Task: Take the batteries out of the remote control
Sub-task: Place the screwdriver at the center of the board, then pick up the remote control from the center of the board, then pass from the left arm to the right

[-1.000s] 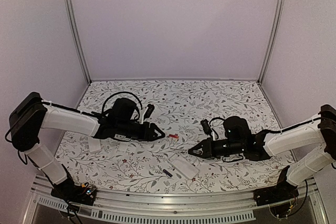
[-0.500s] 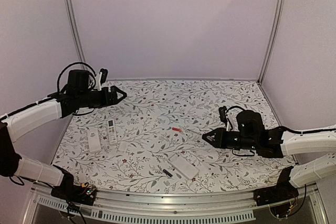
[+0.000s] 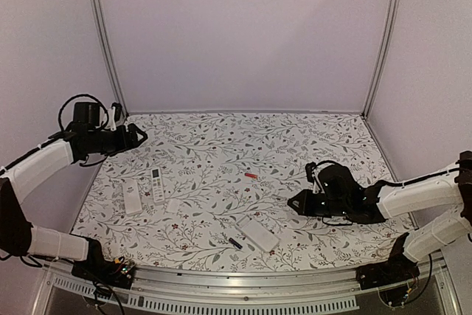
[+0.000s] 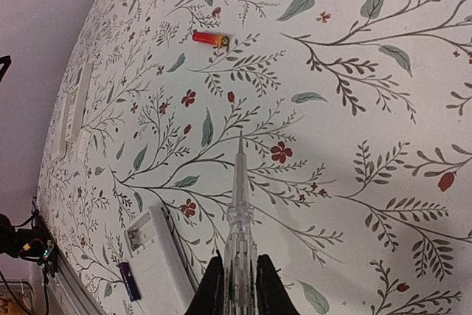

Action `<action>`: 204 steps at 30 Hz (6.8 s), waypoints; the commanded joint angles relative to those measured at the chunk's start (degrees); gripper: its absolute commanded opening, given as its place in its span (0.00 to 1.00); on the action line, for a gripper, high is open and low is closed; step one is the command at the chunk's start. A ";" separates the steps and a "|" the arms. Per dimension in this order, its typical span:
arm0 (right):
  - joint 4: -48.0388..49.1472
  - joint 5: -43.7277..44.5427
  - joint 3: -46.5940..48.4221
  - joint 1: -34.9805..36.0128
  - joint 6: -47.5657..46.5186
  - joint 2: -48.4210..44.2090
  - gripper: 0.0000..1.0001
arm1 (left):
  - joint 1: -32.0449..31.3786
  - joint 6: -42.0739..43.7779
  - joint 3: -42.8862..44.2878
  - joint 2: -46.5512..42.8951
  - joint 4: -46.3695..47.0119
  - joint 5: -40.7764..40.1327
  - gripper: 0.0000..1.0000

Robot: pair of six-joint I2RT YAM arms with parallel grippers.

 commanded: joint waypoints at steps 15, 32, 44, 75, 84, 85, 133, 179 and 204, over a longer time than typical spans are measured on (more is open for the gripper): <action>1.40 0.28 -2.00 -0.22 3.07 6.04 0.45 | 0.33 1.50 -0.62 -2.17 -1.15 -4.42 0.86; -1.84 8.27 1.90 -0.22 -1.72 -2.65 0.98 | -2.97 -2.10 -2.39 1.06 -3.39 -9.85 0.83; -2.17 18.58 1.68 -0.90 -7.82 -15.49 0.99 | -14.68 -13.50 -5.26 10.62 -4.50 -18.30 0.83; -0.45 19.40 0.53 -0.93 -6.01 -11.15 0.99 | -15.91 -13.36 1.52 25.55 -8.94 -24.20 0.50; -0.11 19.33 0.44 -0.93 -5.74 -10.47 0.99 | -15.73 -12.74 1.98 25.36 -10.01 -24.94 0.46; -0.10 19.21 0.53 -0.93 -5.78 -10.38 0.99 | -15.71 -12.83 1.98 25.68 -9.87 -24.49 0.46; 11.96 -13.52 17.83 3.84 -17.59 -3.37 0.99 | -31.29 -17.91 -9.68 -6.29 46.71 8.33 0.16; 26.14 -30.41 27.98 9.19 -16.80 11.29 0.32 | -47.43 -21.76 -6.55 3.45 67.48 7.71 0.15; 1.78 -14.07 27.01 7.45 -24.07 8.64 0.04 | -39.22 -15.96 -0.17 -2.90 33.20 0.82 0.87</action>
